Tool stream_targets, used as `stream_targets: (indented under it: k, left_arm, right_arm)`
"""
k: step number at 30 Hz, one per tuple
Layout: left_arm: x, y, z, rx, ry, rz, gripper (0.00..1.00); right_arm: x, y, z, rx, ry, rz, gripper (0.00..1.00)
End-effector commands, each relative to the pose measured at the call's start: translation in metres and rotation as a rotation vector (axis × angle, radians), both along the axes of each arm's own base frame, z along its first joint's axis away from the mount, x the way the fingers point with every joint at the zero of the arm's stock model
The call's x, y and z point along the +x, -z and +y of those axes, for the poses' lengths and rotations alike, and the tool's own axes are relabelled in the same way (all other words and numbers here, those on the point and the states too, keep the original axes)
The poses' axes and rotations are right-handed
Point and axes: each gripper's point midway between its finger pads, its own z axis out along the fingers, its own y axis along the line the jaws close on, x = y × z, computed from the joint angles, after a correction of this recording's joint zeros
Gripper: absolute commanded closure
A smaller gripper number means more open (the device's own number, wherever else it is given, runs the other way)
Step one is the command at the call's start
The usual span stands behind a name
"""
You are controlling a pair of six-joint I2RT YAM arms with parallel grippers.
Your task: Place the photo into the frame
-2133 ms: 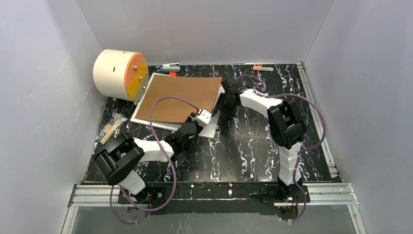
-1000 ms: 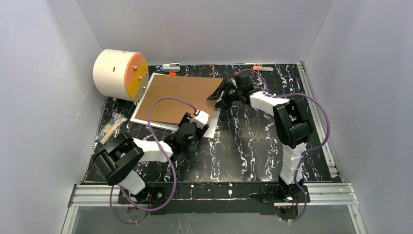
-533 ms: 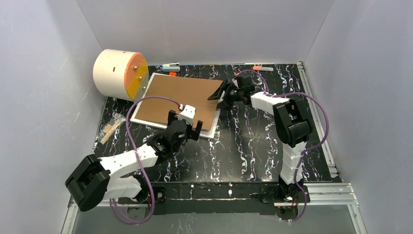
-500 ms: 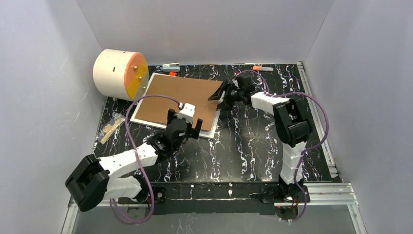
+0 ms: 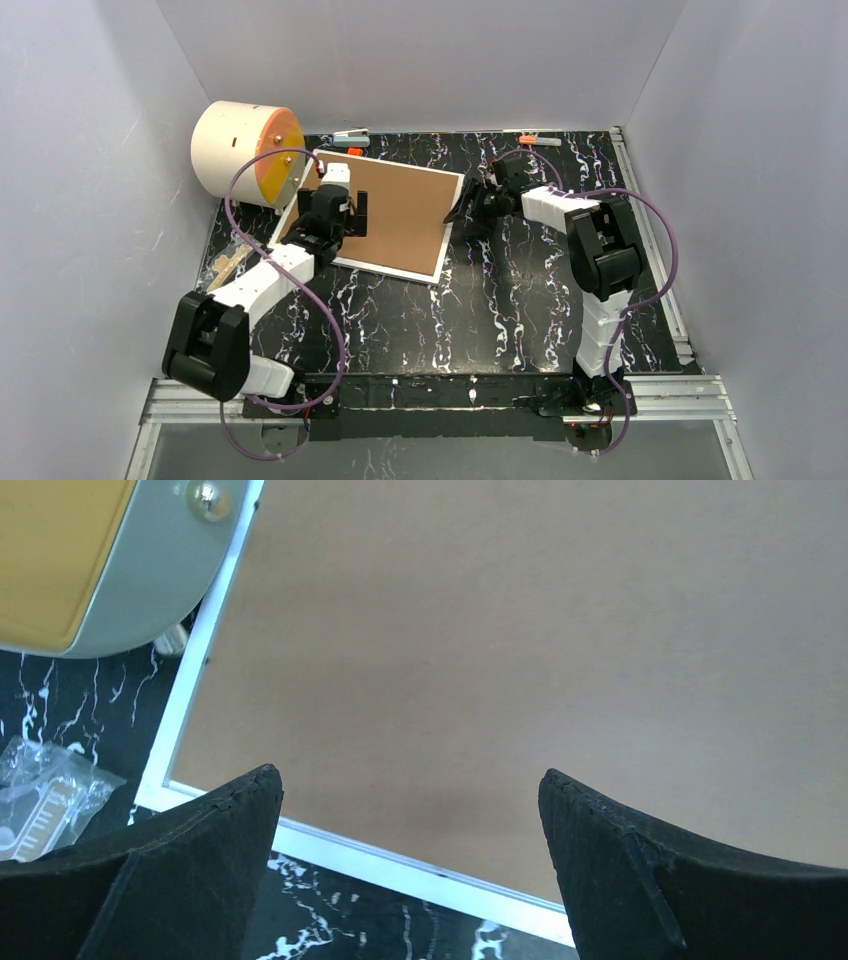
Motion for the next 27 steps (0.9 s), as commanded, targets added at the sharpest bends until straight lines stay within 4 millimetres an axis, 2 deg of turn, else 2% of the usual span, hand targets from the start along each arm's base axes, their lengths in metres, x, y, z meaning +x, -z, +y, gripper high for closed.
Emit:
stream_targets:
  k: [1,7,12,16,19,20,23,27]
  left_arm:
    - [0.010,0.009,0.029,-0.025,-0.027,0.058,0.02]
    - [0.020,0.024,0.073,-0.109,-0.102,0.064,0.02]
    - [0.029,0.035,0.093,-0.124,-0.111,0.025,0.02]
    - [0.026,0.055,0.111,-0.067,-0.124,0.060,0.02]
    - [0.022,0.061,0.127,-0.041,-0.155,0.019,0.02]
    - [0.021,0.060,0.139,-0.039,-0.162,-0.010,0.02]
    - [0.020,0.060,0.149,-0.041,-0.141,-0.084,0.02]
    - [0.025,0.074,0.162,-0.065,-0.136,-0.052,0.02]
  right_arm:
    - [0.005,-0.019,-0.009,-0.056,-0.034,-0.098,0.27]
    - [0.001,-0.010,-0.011,-0.083,-0.072,-0.099,0.26]
    - [-0.001,-0.005,-0.016,-0.106,-0.084,-0.108,0.24]
    - [-0.003,-0.001,-0.018,-0.123,-0.092,-0.105,0.23]
    - [-0.003,0.001,-0.021,-0.149,-0.091,-0.110,0.24]
    - [-0.003,0.002,-0.024,-0.160,-0.089,-0.116,0.24]
    - [-0.005,0.005,-0.028,-0.180,-0.087,-0.115,0.26]
    - [-0.011,0.010,-0.032,-0.200,-0.077,-0.094,0.26]
